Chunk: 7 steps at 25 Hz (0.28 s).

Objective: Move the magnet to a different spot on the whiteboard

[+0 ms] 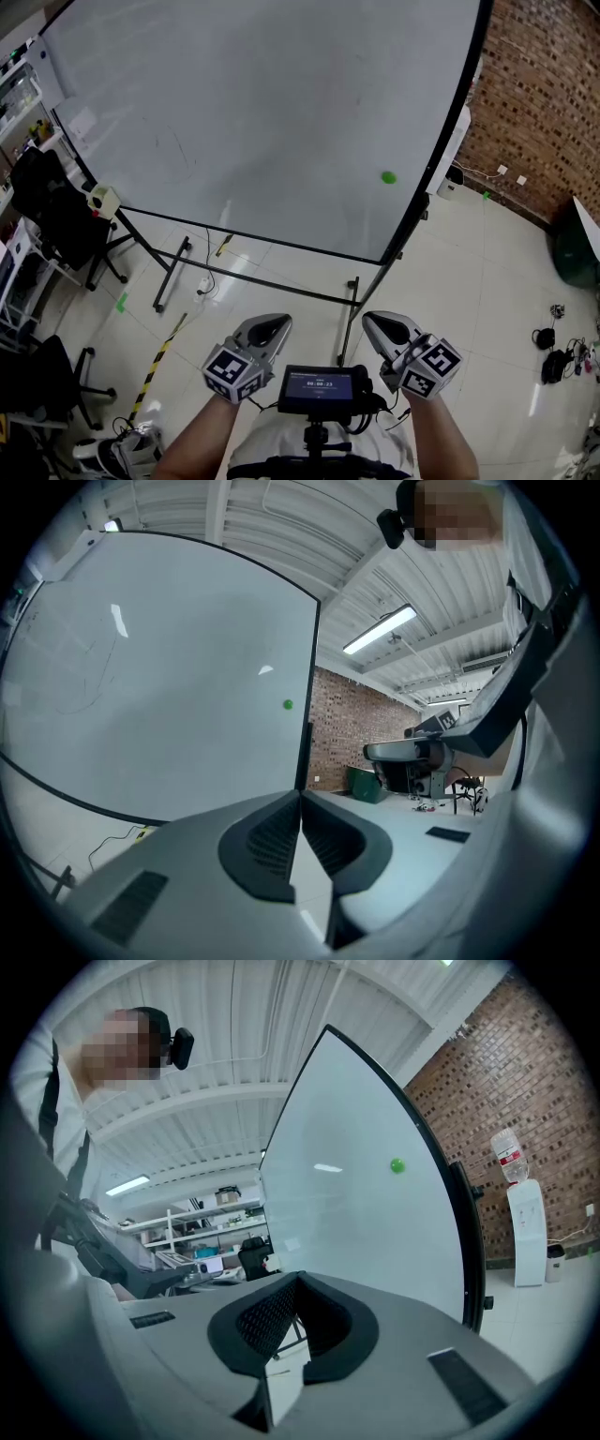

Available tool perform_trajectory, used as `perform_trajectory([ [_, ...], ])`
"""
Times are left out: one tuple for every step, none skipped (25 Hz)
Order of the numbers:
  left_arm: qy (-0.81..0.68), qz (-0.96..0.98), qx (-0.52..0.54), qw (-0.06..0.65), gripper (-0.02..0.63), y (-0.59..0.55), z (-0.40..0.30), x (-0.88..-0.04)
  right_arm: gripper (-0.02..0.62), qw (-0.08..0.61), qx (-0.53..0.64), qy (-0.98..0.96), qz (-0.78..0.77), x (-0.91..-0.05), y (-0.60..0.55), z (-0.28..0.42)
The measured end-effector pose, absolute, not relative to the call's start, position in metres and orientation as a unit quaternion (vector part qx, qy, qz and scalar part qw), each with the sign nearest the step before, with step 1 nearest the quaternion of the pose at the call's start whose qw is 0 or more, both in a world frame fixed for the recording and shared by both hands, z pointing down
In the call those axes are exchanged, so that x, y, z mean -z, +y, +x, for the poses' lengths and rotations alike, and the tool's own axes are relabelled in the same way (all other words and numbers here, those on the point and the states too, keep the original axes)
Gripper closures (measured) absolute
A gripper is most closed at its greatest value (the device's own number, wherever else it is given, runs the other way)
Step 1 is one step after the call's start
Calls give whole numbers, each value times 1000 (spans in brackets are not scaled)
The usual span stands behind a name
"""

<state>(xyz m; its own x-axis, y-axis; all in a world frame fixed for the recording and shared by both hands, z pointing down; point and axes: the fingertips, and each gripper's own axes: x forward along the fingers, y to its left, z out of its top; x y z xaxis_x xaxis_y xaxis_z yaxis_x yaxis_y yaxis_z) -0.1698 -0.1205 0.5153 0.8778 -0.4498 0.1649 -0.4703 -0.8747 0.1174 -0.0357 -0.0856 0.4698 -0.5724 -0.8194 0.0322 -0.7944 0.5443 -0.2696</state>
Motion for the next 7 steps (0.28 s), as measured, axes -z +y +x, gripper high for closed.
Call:
perform_trajectory([
  [-238,966,-67,78,572,-121,-171,-518,574,46,128,878,-459,-471,-84,-37],
  [-238,966,-67,78,573,-121,-172,-519,574,44,129,878,-459,-472,-84,-39],
  [-238,966,-67,80,572,-122,-173,-520,574,43,129,878,-459,-473,-83,-39],
  [-237,966,-67,81,572,-122,-173,-521,574,42,130,878,-459,-474,-83,-40],
  [-236,966,-67,83,572,-123,-173,-521,574,41,131,877,-460,-475,-84,-40],
  [-235,966,-67,84,572,-123,-173,-522,574,39,131,877,-460,-476,-85,-41],
  [-234,966,-68,86,572,-123,-173,-523,574,38,132,877,-461,-476,-86,-41],
])
